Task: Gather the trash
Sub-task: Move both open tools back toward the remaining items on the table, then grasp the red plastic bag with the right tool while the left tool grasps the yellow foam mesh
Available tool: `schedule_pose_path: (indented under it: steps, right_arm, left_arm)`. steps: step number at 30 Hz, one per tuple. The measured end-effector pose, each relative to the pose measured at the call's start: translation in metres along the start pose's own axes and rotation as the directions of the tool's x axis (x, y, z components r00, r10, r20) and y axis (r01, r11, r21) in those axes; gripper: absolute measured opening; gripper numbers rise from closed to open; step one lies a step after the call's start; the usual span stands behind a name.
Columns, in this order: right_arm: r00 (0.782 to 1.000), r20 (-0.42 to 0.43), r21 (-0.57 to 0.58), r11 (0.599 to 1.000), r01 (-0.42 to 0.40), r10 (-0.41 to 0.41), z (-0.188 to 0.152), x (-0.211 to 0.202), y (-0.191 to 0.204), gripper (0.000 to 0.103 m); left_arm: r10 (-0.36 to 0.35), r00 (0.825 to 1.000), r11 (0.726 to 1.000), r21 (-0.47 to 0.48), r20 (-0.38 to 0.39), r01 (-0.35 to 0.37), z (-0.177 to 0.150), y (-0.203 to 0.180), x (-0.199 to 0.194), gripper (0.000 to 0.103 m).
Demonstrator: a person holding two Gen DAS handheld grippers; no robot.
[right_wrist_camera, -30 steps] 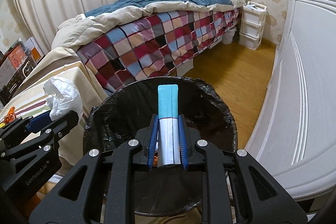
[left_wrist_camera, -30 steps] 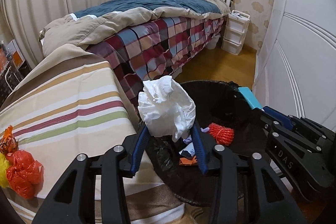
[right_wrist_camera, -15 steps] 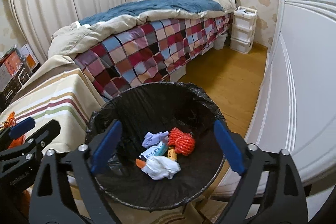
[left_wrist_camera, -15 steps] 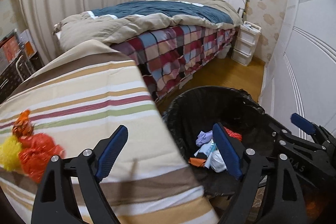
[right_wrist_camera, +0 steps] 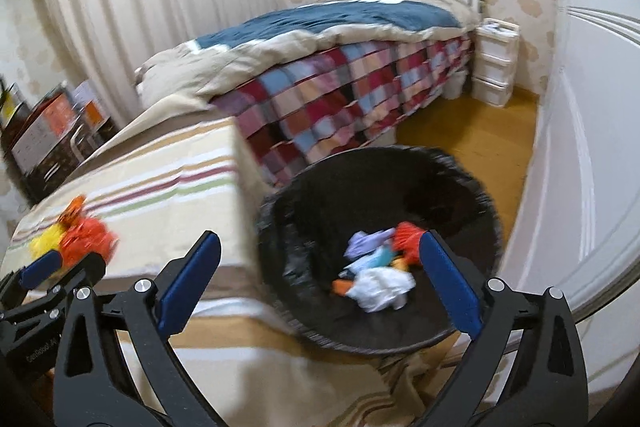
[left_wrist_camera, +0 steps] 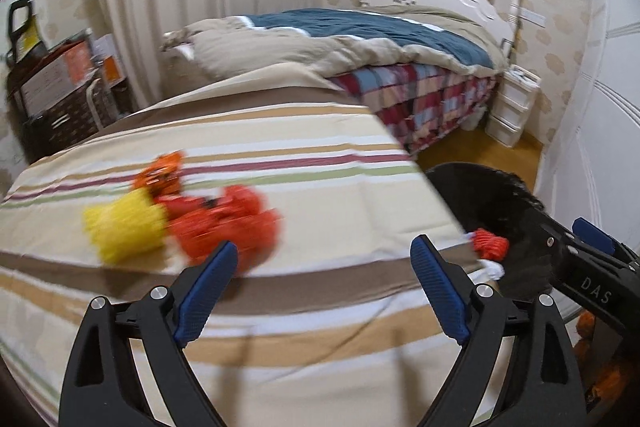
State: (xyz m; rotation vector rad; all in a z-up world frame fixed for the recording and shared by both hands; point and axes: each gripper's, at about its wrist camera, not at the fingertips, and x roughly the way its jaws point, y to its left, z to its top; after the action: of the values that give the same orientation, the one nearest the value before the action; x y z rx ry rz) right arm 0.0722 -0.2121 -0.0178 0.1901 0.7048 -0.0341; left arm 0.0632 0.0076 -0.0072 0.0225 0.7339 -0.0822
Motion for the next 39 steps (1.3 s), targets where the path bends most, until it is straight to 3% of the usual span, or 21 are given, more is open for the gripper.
schedule_pose_path:
  steps: [9, 18, 27, 35, 36, 39]
  right_arm:
    - [0.990, -0.087, -0.129, 0.984, -0.120, 0.109, -0.023, 0.003, 0.084, 0.097]
    - [0.974, -0.154, -0.269, 0.942, -0.201, 0.164, -0.042, 0.009, 0.166, 0.097]
    - [0.972, -0.171, -0.310, 0.927, -0.209, 0.162, -0.040, 0.022, 0.210, 0.097]
    - [0.978, -0.168, -0.335, 0.925, -0.178, 0.127, -0.029, 0.043, 0.237, 0.097]
    - [0.978, -0.171, -0.335, 0.926, -0.175, 0.123, -0.028, 0.046, 0.237, 0.096]
    - [0.971, -0.195, -0.325, 0.925, -0.196, 0.137, -0.027, 0.051, 0.236, 0.073]
  left_arm:
    - [0.126, 0.992, 0.989, -0.077, -0.004, -0.126, -0.024, 0.073, -0.024, 0.089]
    - [0.246, 0.968, 0.955, -0.157, -0.043, -0.250, -0.042, 0.147, -0.033, 0.089]
    - [0.286, 0.956, 0.931, -0.214, -0.070, -0.295, -0.052, 0.188, -0.037, 0.089]
    - [0.283, 0.956, 0.930, -0.222, -0.075, -0.293, -0.053, 0.196, -0.038, 0.089]
    - [0.283, 0.956, 0.931, -0.218, -0.075, -0.292, -0.053, 0.195, -0.037, 0.089]
    - [0.277, 0.958, 0.936, -0.203, -0.071, -0.286, -0.052, 0.192, -0.035, 0.089]
